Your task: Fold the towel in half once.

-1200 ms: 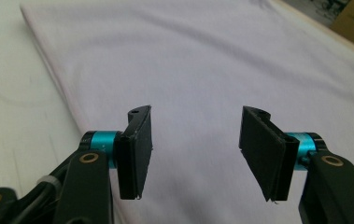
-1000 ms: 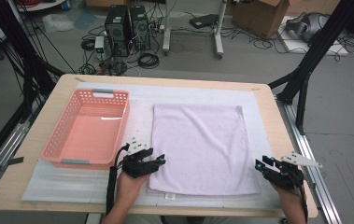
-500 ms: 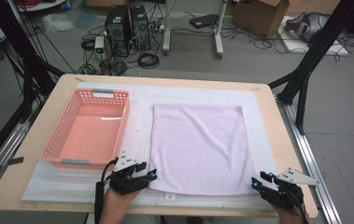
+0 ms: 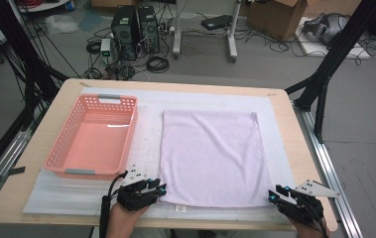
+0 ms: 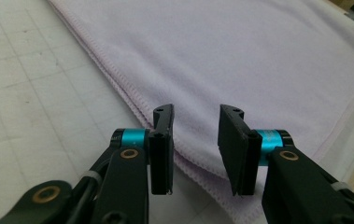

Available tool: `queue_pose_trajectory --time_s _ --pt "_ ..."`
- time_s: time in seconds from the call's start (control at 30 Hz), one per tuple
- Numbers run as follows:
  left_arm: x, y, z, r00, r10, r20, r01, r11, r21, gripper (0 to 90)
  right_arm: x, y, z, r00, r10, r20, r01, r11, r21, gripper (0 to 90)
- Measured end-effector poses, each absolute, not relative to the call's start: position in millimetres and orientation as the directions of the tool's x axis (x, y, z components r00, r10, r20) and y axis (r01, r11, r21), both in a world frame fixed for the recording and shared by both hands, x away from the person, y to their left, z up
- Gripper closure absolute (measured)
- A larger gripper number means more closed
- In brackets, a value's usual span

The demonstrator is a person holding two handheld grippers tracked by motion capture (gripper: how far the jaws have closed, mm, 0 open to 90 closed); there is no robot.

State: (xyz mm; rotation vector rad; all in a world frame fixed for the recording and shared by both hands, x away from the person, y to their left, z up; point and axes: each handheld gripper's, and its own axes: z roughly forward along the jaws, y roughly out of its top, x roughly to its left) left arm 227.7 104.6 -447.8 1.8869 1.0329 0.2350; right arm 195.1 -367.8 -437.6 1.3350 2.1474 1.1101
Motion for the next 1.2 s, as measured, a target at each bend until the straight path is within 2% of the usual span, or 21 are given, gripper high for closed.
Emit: queue_pose_trajectory --time_s 0.1,0.17,0.2,0.27,0.33,0.7,0.8,0.87,0.93,1.07,1.2 --pt "225 99 -451 0.636 0.752 -0.173 0.54 -0.274 0.796 67.0 199 -367 -447 -0.481 0.874 0.075 0.615 0.275 0.739 66.6" --pt "223 98 -452 0.634 0.757 -0.161 0.532 -0.275 0.801 67.5 199 -369 -447 -0.472 0.876 0.1 0.624 0.251 0.74 72.4" --pt "223 98 -451 0.636 0.759 -0.14 0.522 -0.29 0.802 70.2 199 -370 -446 -0.474 0.874 0.103 0.626 0.252 0.738 76.9" --pt "221 99 -451 0.641 0.757 -0.128 0.52 -0.305 0.798 82.0 198 -367 -446 -0.481 0.871 0.097 0.623 0.262 0.737 80.9" --pt "218 97 -447 0.644 0.759 -0.1 0.507 -0.325 0.798 86.3 198 -366 -445 -0.482 0.871 0.093 0.626 0.268 0.733 83.6" --pt "204 107 -443 0.652 0.749 -0.118 0.505 -0.313 0.804 86.7 189 -373 -437 -0.476 0.873 0.105 0.642 0.263 0.721 84.6" --pt "203 109 -441 0.636 0.763 -0.117 0.505 -0.296 0.811 80.3 188 -374 -439 -0.471 0.875 0.113 0.66 0.265 0.703 81.7" --pt "204 113 -438 0.616 0.778 -0.124 0.502 -0.266 0.823 68.9 188 -374 -437 -0.455 0.882 0.119 0.67 0.251 0.699 70.9" --pt "207 118 -438 0.601 0.786 -0.144 0.499 -0.229 0.836 62.0 187 -377 -433 -0.444 0.889 0.114 0.648 0.23 0.726 67.4" --pt "215 119 -438 0.607 0.778 -0.162 0.484 -0.2 0.852 59.0 187 -375 -428 -0.463 0.882 0.089 0.568 0.218 0.793 69.0" --pt "220 117 -438 0.62 0.767 -0.169 0.467 -0.187 0.864 58.5 193 -364 -435 -0.507 0.858 0.083 0.557 0.252 0.792 74.7"
